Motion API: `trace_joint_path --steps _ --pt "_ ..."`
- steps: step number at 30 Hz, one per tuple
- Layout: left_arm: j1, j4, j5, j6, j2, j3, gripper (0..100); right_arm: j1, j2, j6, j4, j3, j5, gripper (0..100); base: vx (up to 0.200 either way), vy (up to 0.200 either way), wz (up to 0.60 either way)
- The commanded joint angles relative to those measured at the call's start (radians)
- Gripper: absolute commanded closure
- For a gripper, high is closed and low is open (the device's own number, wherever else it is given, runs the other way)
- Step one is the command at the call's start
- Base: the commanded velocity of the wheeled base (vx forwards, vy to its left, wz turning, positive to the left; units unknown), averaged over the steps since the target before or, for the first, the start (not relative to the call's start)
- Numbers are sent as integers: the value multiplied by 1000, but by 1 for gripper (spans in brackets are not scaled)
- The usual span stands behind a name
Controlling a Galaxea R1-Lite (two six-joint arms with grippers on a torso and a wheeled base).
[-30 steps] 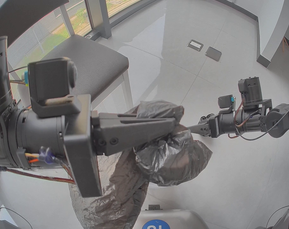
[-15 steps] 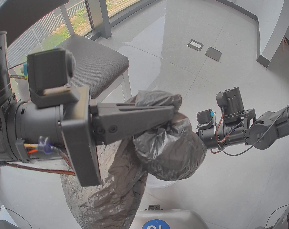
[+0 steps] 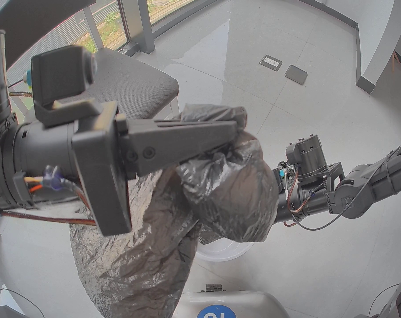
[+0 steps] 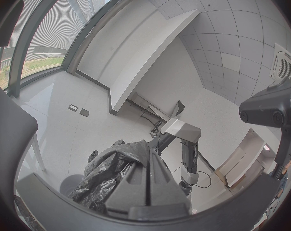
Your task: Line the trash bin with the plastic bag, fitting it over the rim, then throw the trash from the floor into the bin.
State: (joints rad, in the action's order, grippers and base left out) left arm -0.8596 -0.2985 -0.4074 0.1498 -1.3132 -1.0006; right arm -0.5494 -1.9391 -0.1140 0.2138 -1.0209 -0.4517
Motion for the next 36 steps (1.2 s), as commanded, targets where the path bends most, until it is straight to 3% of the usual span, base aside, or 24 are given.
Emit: trace_joint_path --steps 1,13,20,36 --pt "1 -1 -1 2 -8 -21 100 -18 -23 1 1 -4 -1 0 0 0 0" --pt "-7 -22 -1 53 -8 -29 100 -40 -87 -10 6 -116 -4 0 0 0 0" --pt "-13 -22 1 63 -21 -26 100 -70 -107 -81 6 -237 -4 0 0 0 0" --pt "-9 -59 -4 65 -55 -56 100 -155 -190 -55 30 -125 -5 0 0 0 0"
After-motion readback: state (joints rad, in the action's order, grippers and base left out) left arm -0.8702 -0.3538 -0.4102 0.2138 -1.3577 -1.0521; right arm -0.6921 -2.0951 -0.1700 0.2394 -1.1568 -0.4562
